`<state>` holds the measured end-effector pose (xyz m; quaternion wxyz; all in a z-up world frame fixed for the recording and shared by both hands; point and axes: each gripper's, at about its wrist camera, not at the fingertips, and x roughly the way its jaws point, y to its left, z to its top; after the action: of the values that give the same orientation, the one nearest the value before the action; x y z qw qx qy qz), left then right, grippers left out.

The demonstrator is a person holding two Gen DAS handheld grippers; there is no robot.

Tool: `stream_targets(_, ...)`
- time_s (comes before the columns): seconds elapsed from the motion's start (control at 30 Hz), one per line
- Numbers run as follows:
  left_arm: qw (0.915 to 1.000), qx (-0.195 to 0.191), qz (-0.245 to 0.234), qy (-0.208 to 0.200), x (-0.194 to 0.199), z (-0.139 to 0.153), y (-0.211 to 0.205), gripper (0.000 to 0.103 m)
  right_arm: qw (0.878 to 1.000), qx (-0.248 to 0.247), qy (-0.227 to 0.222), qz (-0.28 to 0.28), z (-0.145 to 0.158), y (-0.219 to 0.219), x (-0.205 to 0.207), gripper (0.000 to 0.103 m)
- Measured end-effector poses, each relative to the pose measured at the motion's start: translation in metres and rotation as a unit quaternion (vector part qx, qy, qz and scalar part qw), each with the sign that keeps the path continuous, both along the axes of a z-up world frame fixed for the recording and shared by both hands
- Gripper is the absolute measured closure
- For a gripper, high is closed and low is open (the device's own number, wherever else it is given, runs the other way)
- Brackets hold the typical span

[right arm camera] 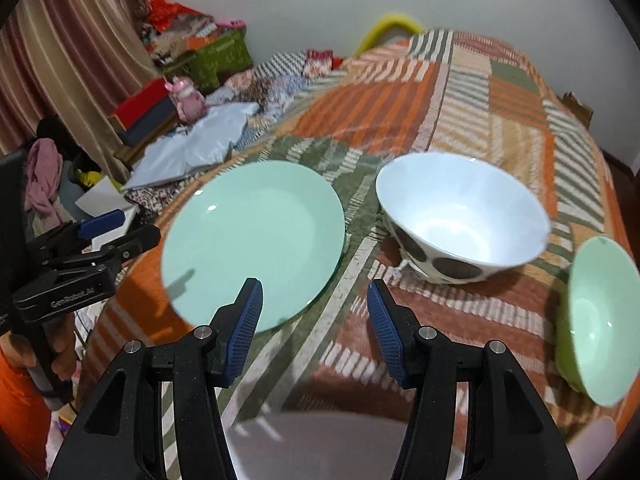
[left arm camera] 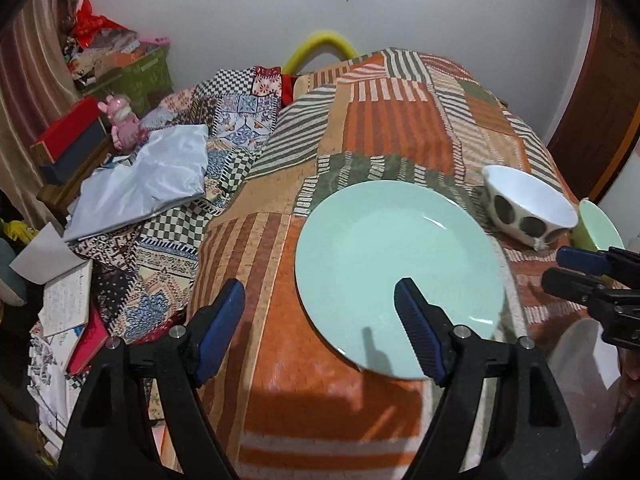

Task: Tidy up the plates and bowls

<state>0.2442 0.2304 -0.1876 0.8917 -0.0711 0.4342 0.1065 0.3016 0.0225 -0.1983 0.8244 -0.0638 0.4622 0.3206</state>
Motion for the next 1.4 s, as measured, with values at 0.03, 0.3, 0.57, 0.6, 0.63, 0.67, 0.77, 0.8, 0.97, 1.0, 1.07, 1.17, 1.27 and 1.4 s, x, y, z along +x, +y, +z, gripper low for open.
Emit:
stream_targets(0.03,1.0000,0.000,-0.001,0.002,0.004,-0.003,0.003,0.026,1.000,-0.006,0.004,0.001,-0.003,0.003,0.003,0.052)
stream_targets(0.3,0.9988,-0.037,-0.023,0.021,0.031,-0.029,0.022,0.060,0.999,-0.034,0.028,-0.001,-0.026,0.024,0.023,0.062)
stream_targets(0.57,0.9962,-0.067,-0.042,0.037,0.042,-0.051,0.029,0.067,0.998,-0.052,0.038,0.012,-0.039,0.038,0.024,0.065)
stream_targets(0.6,0.9961,-0.068,-0.044,0.036,0.042,-0.053,0.029,0.067,0.998,-0.052,0.039,0.015,-0.041,0.040,0.024,0.065)
stream_targets(0.63,0.9960,-0.070,-0.046,0.033,0.041,-0.053,0.028,0.067,0.998,-0.053,0.036,0.016,-0.042,0.042,0.023,0.065)
stream_targets(0.67,0.9956,-0.073,-0.049,0.032,0.041,-0.053,0.028,0.067,0.998,-0.056,0.031,0.017,-0.043,0.043,0.023,0.065)
stream_targets(0.77,0.9956,-0.072,-0.052,0.030,0.041,-0.053,0.027,0.067,0.998,-0.053,0.034,0.011,-0.041,0.042,0.025,0.065)
stream_targets(0.8,0.9956,-0.071,-0.053,0.031,0.040,-0.052,0.026,0.067,0.998,-0.050,0.036,0.009,-0.041,0.042,0.026,0.068)
stream_targets(0.97,0.9961,-0.066,-0.053,0.026,0.032,-0.047,0.023,0.067,0.998,-0.040,0.042,0.003,-0.037,0.040,0.025,0.070)
stream_targets(1.0,0.9964,-0.063,-0.052,0.024,0.029,-0.045,0.022,0.067,0.998,-0.037,0.041,0.003,-0.036,0.039,0.023,0.070)
stream_targets(1.07,0.9966,-0.062,-0.050,0.022,0.024,-0.041,0.022,0.067,0.999,-0.036,0.038,0.004,-0.034,0.039,0.020,0.070)
stream_targets(1.17,0.9974,-0.050,-0.050,0.013,0.015,-0.032,0.018,0.067,0.999,-0.025,0.037,0.004,-0.030,0.036,0.014,0.070)
stream_targets(1.27,0.9978,-0.044,-0.049,0.006,0.007,-0.024,0.014,0.067,0.999,-0.017,0.028,0.004,-0.023,0.032,0.005,0.070)
stream_targets(1.4,0.9979,-0.045,-0.047,-0.004,-0.004,-0.011,0.009,0.067,1.000,-0.009,0.013,0.003,-0.013,0.026,-0.004,0.070)
